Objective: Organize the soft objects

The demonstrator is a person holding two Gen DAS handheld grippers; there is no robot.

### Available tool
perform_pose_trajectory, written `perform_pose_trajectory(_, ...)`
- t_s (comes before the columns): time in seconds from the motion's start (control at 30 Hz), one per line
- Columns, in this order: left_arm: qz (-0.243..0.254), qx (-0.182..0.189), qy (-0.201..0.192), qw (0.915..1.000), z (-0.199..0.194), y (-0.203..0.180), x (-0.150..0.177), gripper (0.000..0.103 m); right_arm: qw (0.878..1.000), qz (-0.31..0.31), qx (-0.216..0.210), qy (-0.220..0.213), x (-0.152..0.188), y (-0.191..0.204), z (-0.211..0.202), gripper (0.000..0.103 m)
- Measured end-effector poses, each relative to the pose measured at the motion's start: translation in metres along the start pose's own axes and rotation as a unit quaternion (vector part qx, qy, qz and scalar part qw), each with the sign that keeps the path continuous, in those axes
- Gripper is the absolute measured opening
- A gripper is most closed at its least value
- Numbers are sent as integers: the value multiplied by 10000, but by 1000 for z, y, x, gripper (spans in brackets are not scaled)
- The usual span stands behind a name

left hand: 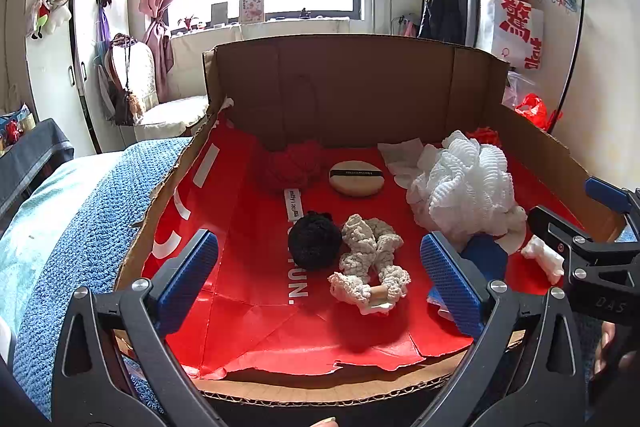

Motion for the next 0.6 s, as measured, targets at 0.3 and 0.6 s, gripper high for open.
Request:
perform_pose_trajectory(0.3,-3,-3,5,10000,0,0,0,103,10000,-8,2,2,0,0,0,103)
perform_pose_trajectory(0.6,-98,-72,-30,9999,-11,5,-4,103,9993,335,-80,-135,-10,-10,-15,103)
Point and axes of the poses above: each gripper's, at about its wrist camera, not at the fingertips, and z roughly the way its jaws point, y to its left, x to its underside, the point moved 9 cm from there along z, roughly the way its jaws point, and after that the axes turned 10 degrees about -y, right-handed, at the moved point
